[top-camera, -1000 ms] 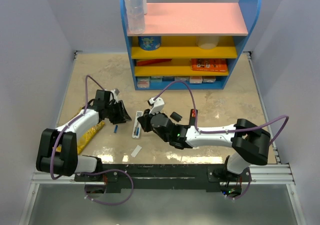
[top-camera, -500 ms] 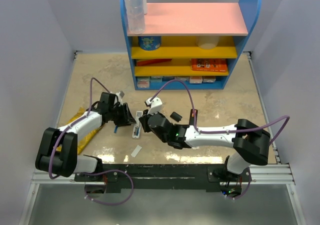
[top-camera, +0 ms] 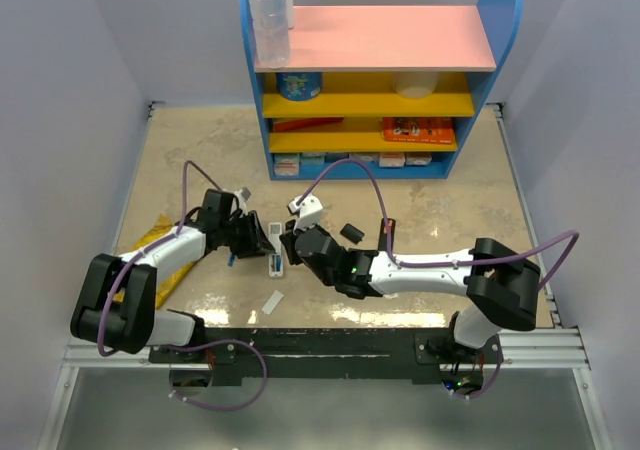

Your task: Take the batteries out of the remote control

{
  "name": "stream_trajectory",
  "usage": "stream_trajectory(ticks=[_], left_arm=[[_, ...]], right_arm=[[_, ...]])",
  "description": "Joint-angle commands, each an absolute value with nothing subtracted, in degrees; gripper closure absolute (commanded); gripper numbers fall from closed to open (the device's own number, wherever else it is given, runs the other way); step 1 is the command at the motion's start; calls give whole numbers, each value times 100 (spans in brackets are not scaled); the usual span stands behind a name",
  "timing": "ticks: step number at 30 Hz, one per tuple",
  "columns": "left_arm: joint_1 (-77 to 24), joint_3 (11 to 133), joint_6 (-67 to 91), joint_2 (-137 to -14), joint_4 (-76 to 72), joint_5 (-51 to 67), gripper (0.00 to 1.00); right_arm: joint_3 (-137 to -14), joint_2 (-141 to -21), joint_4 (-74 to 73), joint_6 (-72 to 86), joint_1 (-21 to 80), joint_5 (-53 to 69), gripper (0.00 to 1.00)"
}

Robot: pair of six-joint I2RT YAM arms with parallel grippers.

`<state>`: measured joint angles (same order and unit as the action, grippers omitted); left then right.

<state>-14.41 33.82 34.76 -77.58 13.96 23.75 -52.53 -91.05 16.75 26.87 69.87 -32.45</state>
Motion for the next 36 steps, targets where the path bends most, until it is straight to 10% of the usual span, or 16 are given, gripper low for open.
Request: stream_trajectory(ticks=[1,36], left_arm=[[-1477,3296,3551,-7804,1160,2417,63],[-1477,3076,3621,-8086,791,2601,76]], right_arm=[[-5169,-9123,2204,2128,7084,-3340,100],[-3569,-9211,3954,3234,6689,-2347,100]])
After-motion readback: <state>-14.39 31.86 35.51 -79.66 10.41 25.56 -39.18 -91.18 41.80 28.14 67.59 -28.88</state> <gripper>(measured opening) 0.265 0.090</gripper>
